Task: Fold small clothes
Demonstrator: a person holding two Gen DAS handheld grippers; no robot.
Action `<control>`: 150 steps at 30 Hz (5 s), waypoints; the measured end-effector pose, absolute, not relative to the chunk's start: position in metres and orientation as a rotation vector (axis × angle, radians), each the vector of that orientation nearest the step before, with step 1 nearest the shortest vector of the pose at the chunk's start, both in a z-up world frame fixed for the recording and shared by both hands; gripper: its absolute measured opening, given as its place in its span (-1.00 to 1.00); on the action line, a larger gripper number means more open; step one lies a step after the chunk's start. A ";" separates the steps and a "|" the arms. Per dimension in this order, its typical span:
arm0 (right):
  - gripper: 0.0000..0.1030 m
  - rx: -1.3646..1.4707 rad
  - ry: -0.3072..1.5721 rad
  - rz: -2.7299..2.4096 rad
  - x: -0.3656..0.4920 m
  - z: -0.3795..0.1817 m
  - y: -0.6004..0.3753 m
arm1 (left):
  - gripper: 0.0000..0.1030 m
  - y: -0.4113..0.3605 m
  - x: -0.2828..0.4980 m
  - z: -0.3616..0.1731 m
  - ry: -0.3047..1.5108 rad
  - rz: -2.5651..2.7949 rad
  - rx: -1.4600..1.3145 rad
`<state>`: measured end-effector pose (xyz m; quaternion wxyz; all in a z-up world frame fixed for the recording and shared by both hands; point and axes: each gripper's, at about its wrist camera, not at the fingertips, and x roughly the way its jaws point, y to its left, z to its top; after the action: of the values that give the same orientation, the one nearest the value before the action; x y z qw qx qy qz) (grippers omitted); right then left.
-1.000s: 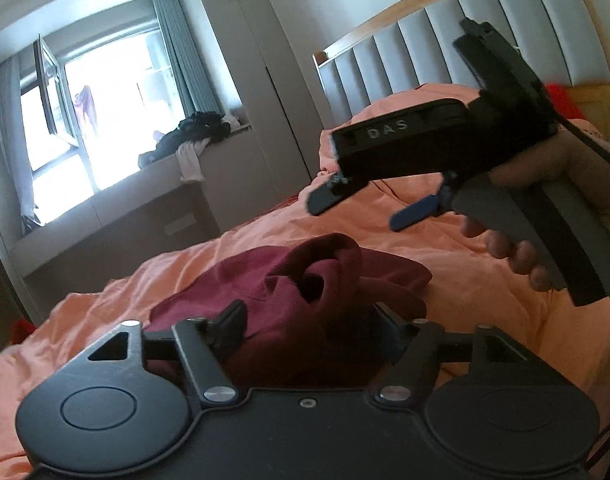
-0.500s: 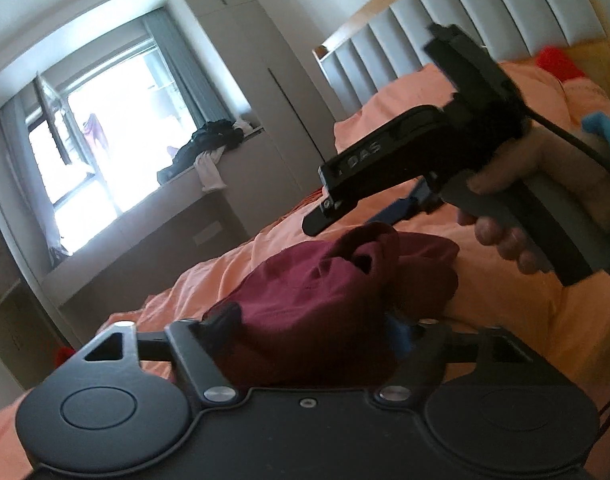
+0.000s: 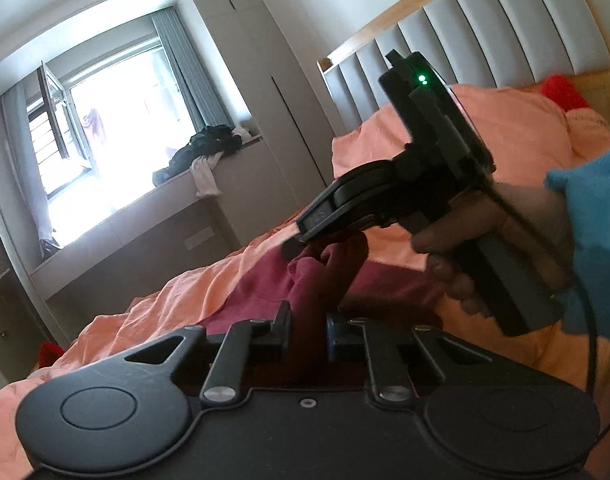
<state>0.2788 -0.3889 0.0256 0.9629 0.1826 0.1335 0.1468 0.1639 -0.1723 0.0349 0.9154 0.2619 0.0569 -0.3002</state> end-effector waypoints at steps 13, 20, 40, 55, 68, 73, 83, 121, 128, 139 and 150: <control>-0.91 0.378 0.212 0.173 0.268 0.032 -0.428 | -0.68 -0.220 0.162 0.020 0.157 -0.710 0.533; -0.90 0.356 0.311 0.128 0.278 0.016 -0.430 | -0.60 -0.224 0.170 0.008 0.227 -0.732 0.512; -0.75 0.347 0.377 0.110 0.276 0.003 -0.433 | 0.68 -0.170 0.186 0.057 0.336 -0.746 0.179; 0.85 0.447 0.369 0.130 0.267 0.000 -0.445 | 0.99 -0.089 0.254 0.066 0.428 -0.455 -0.040; 1.00 0.442 0.493 0.159 0.257 -0.023 -0.419 | 0.99 -0.061 0.266 0.010 0.549 -0.478 -0.083; 0.99 0.434 0.485 0.150 0.253 -0.027 -0.418 | 0.99 -0.060 0.262 -0.002 0.527 -0.474 -0.075; 0.99 0.414 0.420 0.071 0.245 -0.034 -0.405 | 0.99 -0.062 0.259 -0.003 0.504 -0.467 -0.072; 0.99 0.555 0.382 0.012 0.256 -0.048 -0.412 | 0.99 -0.057 0.280 -0.013 0.543 -0.621 -0.171; 0.99 0.556 0.382 0.009 0.255 -0.048 -0.413 | 0.99 -0.056 0.281 -0.013 0.536 -0.621 -0.174; 0.99 0.557 0.387 0.010 0.255 -0.048 -0.413 | 0.99 -0.054 0.277 -0.013 0.515 -0.628 -0.195; 1.00 0.596 0.405 0.047 0.263 -0.037 -0.427 | 0.99 -0.058 0.264 -0.007 0.441 -0.747 -0.158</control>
<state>0.2631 -0.4266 -0.0367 0.9355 0.2918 0.1980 0.0229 0.2644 -0.0582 -0.0068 0.9045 -0.0764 0.2132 -0.3614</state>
